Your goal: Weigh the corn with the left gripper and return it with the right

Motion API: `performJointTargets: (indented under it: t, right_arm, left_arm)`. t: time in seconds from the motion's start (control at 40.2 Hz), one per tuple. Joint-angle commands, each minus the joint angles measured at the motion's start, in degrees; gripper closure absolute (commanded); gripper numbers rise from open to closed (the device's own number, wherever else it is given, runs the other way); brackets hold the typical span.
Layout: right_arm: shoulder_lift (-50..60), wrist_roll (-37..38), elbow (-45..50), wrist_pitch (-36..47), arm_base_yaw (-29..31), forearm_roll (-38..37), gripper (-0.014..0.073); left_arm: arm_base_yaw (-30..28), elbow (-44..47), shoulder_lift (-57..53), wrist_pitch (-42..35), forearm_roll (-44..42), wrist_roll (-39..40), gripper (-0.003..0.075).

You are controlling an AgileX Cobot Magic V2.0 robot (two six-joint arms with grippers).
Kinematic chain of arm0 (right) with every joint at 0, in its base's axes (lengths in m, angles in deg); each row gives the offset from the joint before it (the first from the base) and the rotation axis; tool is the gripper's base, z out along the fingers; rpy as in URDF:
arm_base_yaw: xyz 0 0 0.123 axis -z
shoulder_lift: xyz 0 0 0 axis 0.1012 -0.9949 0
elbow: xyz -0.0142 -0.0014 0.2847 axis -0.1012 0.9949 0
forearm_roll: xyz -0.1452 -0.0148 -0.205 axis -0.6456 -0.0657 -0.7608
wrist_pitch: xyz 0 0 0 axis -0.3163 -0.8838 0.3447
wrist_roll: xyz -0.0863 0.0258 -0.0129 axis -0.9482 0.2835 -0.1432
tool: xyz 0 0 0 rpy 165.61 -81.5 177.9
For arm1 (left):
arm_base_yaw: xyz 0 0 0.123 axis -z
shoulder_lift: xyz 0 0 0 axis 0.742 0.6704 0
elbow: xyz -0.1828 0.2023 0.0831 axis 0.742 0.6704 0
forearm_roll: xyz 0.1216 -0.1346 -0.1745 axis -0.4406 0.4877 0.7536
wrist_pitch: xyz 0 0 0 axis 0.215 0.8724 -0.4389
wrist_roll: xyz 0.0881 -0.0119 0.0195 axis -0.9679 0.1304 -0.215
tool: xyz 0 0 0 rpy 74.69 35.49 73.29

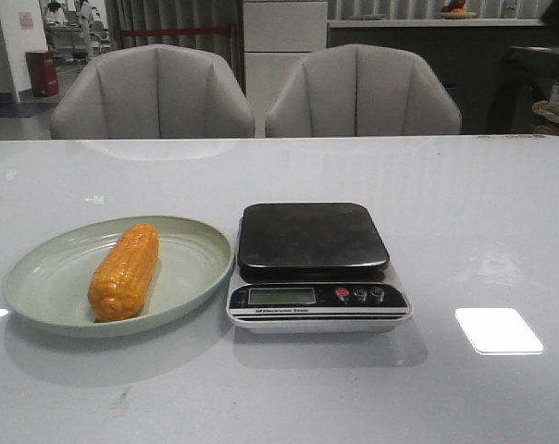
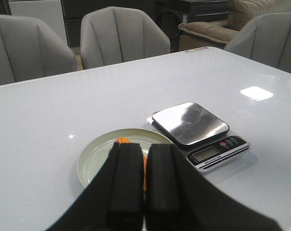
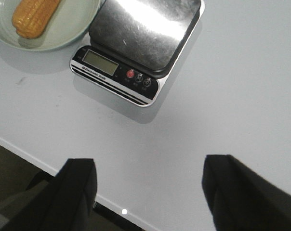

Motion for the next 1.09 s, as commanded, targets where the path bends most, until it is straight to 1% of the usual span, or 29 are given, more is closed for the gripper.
performJointTargets:
  t: [0.0, 0.199, 0.323, 0.448, 0.547, 0.647, 0.771, 0.821, 0.87, 0.92, 0.97, 0.995, 1.02, 1.069]
  right_arm:
    - [7.3, -0.6, 2.3, 5.8, 0.4, -0.5, 0.0029]
    - [22.1, -0.6, 11.1, 11.7, 0.4, -1.4, 0.0029]
    - [32.5, -1.8, 17.7, 19.6, 0.4, -1.5, 0.0029]
    - [41.8, -2.5, 26.0, 30.1, 0.4, -1.5, 0.0029]
    - [45.8, -2.5, 32.7, 37.2, 0.4, -1.5, 0.0029]
    - [46.7, -2.5, 37.6, 43.0, 0.4, -1.5, 0.0029]
    - [46.6, -2.5, 41.2, 45.6, 0.4, -1.5, 0.0035]
    - [46.6, -2.5, 41.8, 45.4, 0.4, -1.5, 0.0066]
    - [46.6, -2.5, 42.2, 45.0, 0.4, -1.5, 0.0147]
    - [46.6, -2.5, 42.3, 44.2, 0.4, -1.5, 0.0260]
    - [46.6, -2.5, 42.3, 44.0, 0.4, -1.5, 0.0412]
    - [46.6, -2.5, 42.3, 44.1, 0.4, -1.5, 0.0466]
    - [46.6, -2.5, 42.3, 44.4, 0.4, -1.5, 0.0468]
    - [46.6, -2.5, 42.3, 45.1, 0.4, -1.5, 0.0434]
  left_arm:
    - [0.1, -1.3, 0.7, -3.9, -0.4, 0.1, 0.0587]
    - [0.1, -1.3, 0.7, -3.9, -0.4, 0.1, 0.0587]
    - [0.1, -1.3, 0.7, -3.9, -0.4, 0.1, 0.0587]
    - [0.1, -1.3, 0.7, -3.9, -0.4, 0.1, 0.0587]
    - [0.1, -1.3, 0.7, -3.9, -0.4, 0.1, 0.0587]
    - [0.1, -1.3, 0.7, -3.9, -0.4, 0.1, 0.0587]
    - [0.1, -1.3, 0.7, -3.9, -0.4, 0.1, 0.0587]
    - [0.1, -1.3, 0.7, -3.9, -0.4, 0.1, 0.0587]
    - [0.1, -1.3, 0.7, -3.9, -0.4, 0.1, 0.0587]
    - [0.1, -1.3, 0.7, -3.9, -0.4, 0.1, 0.0587]
    - [0.1, -1.3, 0.7, -3.9, -0.4, 0.1, 0.0587]
    - [0.1, -1.3, 0.7, -3.9, -0.4, 0.1, 0.0587]
    - [0.1, -1.3, 0.7, -3.9, -0.4, 0.1, 0.0587]
    - [0.1, -1.3, 0.7, -3.9, -0.4, 0.1, 0.0587]
